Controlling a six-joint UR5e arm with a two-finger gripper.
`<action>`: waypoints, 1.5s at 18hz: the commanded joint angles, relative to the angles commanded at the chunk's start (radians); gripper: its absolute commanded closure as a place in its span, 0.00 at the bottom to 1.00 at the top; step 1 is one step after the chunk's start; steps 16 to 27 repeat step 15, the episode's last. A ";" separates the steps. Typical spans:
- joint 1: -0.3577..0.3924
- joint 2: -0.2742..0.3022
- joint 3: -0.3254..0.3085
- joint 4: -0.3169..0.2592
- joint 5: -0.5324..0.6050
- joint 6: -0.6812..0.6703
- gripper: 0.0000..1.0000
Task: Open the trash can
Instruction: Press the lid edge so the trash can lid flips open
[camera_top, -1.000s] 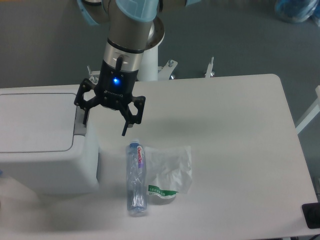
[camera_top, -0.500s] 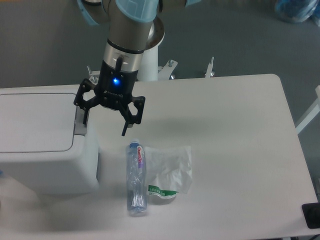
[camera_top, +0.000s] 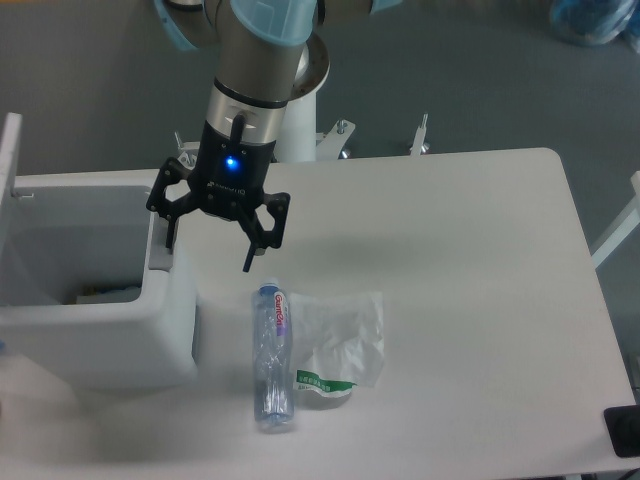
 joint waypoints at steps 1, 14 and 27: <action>-0.002 0.002 0.015 0.000 -0.002 -0.003 0.00; 0.052 -0.005 0.086 0.005 0.175 0.248 0.00; 0.054 -0.006 0.091 0.002 0.187 0.251 0.00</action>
